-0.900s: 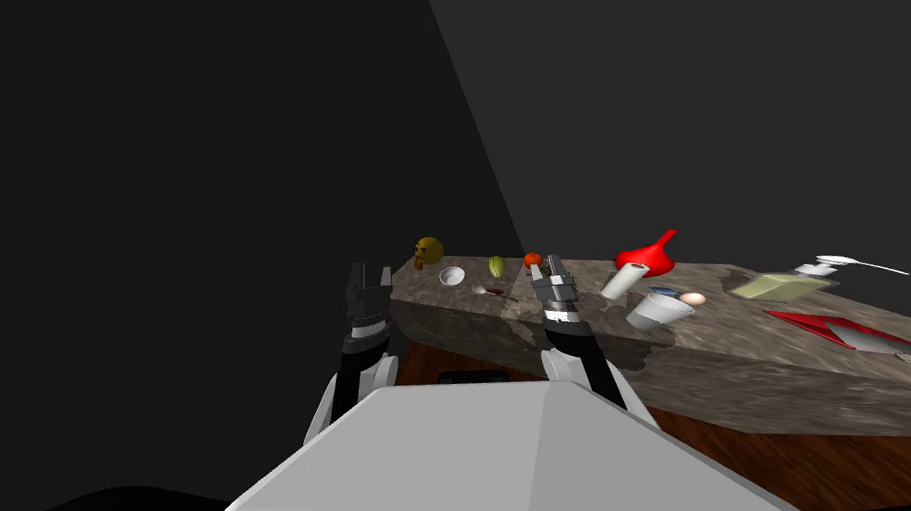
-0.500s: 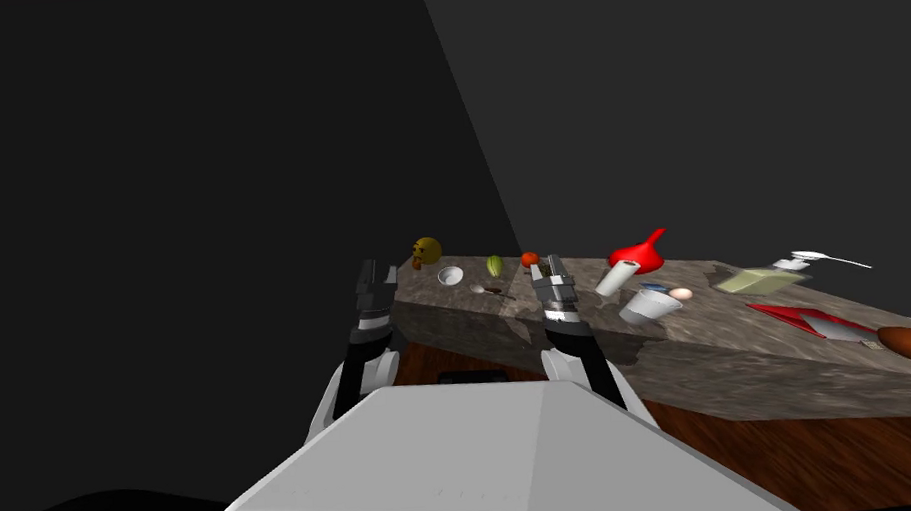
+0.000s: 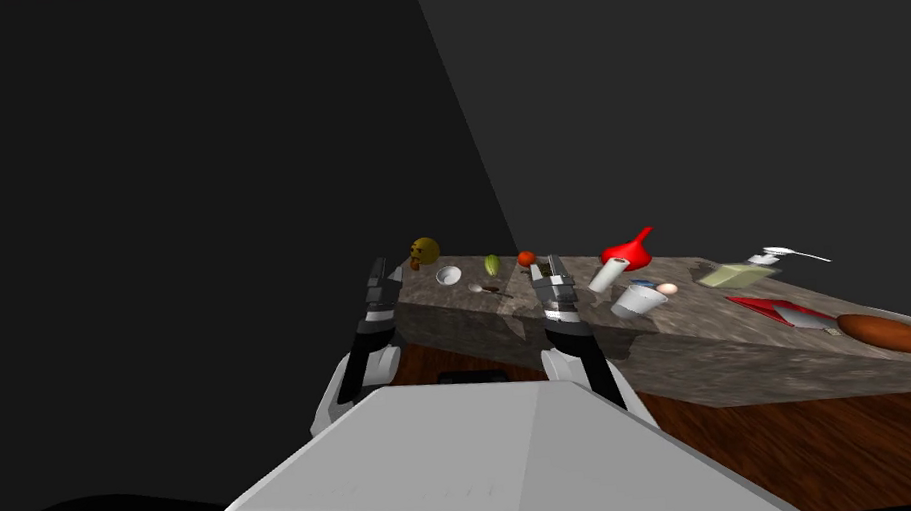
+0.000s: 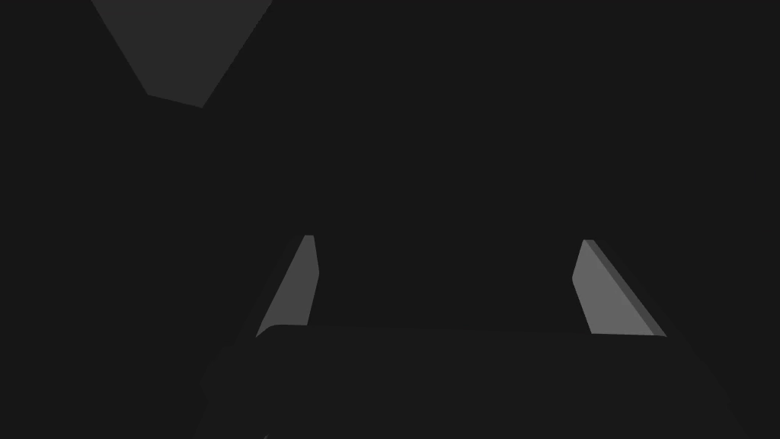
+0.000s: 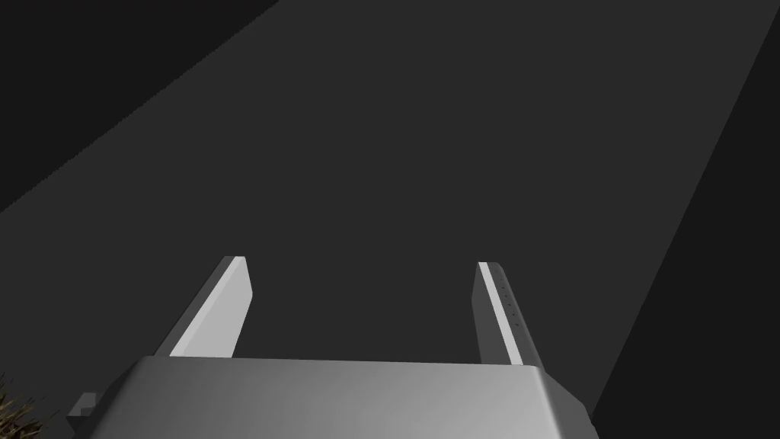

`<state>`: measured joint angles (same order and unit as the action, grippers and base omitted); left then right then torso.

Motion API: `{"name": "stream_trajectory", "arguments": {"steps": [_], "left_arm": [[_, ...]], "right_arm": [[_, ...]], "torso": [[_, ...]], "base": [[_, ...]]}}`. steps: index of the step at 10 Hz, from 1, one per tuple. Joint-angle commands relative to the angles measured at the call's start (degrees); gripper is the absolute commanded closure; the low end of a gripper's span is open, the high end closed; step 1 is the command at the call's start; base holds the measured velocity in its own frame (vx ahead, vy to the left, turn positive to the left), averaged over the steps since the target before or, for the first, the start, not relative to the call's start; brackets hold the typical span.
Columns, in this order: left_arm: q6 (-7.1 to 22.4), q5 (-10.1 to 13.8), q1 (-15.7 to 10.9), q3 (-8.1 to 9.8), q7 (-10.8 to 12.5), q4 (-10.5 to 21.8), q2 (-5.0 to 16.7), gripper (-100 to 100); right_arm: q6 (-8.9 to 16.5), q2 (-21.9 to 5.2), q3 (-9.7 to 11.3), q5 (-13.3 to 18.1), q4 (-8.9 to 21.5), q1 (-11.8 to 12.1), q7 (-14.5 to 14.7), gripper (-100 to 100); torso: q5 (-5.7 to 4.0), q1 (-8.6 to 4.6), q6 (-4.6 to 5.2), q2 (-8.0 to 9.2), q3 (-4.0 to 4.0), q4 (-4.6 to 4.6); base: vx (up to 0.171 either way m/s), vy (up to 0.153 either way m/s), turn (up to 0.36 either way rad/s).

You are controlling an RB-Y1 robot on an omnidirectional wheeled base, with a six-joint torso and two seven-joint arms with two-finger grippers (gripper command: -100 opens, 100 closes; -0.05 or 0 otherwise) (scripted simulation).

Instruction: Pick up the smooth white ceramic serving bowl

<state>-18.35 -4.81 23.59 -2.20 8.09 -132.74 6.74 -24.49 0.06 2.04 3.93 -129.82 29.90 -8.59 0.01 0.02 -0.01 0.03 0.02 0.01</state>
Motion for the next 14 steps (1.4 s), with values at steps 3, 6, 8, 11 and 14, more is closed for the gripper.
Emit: {"name": "stream_trajectory", "arguments": {"steps": [3, 6, 8, 11, 14], "left_arm": [[5.81, 0.64, -2.81, -0.39, -0.35, 1.44, 1.37, -100], [10.00, 1.00, -4.23, -0.52, -0.49, 2.14, 2.03, -100], [13.36, 1.39, -5.71, -0.65, -0.63, 2.88, 2.67, -100], [18.57, 2.22, -8.83, -0.91, -0.92, 4.52, 3.99, -100], [24.04, 2.67, -10.46, -1.04, -1.07, 5.42, 4.67, -100]], "right_arm": [[0.00, 0.00, 0.00, 0.00, 0.00, 0.00, 0.00, 0], [0.00, 0.00, 0.00, 0.00, 0.00, 0.00, 0.00, 0], [0.00, 0.00, 0.00, 0.00, 0.00, 0.00, 0.00, 0], [0.00, 0.00, 0.00, 0.00, 0.00, 0.00, 0.00, 0], [0.00, 0.00, 0.00, 0.00, 0.00, 0.00, 0.00, 0]], "torso": [[0.00, 0.00, 0.00, 0.00, 0.00, 0.00], [0.00, 0.01, 0.01, 0.00, 0.00, 0.00], [0.00, 0.01, 0.02, -0.01, -0.01, 0.00], [0.00, 0.01, -0.01, -0.02, -0.01, 0.00], [0.00, 0.01, 0.01, -0.03, -0.02, -0.01]], "base": [[-0.012, 0.003, -0.057], [-0.011, 0.007, -0.046], [-0.008, 0.006, -0.065], [-0.008, 0.006, -0.068], [-0.005, 0.009, -0.058]]}}
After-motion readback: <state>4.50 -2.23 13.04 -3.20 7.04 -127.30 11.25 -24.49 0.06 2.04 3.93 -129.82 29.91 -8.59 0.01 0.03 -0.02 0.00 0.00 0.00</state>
